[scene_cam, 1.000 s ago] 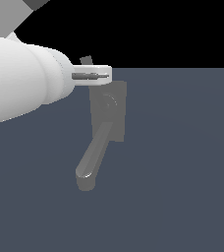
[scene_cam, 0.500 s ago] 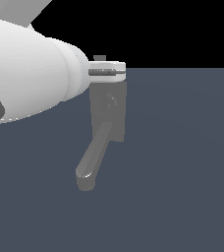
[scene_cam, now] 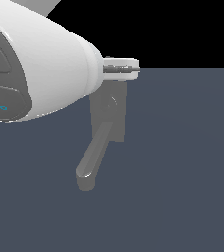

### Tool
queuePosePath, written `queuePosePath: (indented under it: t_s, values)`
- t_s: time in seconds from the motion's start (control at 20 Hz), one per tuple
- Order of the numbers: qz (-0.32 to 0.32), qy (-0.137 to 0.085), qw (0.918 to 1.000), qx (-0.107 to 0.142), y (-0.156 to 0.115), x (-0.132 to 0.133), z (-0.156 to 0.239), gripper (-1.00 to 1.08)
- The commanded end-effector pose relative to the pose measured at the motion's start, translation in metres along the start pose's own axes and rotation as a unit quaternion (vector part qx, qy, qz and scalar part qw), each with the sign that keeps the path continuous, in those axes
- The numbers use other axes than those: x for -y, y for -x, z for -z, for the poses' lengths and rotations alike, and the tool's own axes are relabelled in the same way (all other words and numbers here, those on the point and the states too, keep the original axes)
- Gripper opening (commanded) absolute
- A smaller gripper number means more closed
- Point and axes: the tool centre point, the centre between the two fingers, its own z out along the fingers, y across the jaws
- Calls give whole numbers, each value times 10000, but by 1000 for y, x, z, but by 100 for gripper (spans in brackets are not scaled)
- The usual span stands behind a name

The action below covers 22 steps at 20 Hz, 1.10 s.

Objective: Turn on the faucet by rotating a designated handle.

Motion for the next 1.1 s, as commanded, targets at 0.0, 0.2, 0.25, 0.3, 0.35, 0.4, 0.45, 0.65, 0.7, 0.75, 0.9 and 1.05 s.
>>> queuePosePath:
  t_s: [0.0, 0.2, 0.25, 0.3, 0.35, 0.4, 0.45, 0.65, 0.7, 0.75, 0.9, 1.05]
  values:
    - [-9, -31, 10000, 10, -1, 9, -2, -100]
    - [-17, -44, 10000, 52, -1, 25, -3, -100]
    - [-19, -48, 10000, 62, -1, 28, -4, -100]
    - [-21, -51, 10000, 72, -1, 32, -4, -100]
    - [-23, -55, 9999, 83, -1, 36, -5, -100]
    - [-25, -58, 9999, 93, -1, 40, -5, -100]
    - [-27, -61, 9999, 103, -1, 44, -5, -100]
    - [-35, -74, 9999, 144, -2, 59, -7, -100]
    - [-37, -78, 9998, 154, -2, 63, -7, -100]
    - [-38, -81, 9998, 164, -2, 67, -8, -100]
    - [-42, -88, 9998, 184, -2, 74, -8, -100]
    - [-31, -97, 9999, 120, -11, 76, -4, -100]
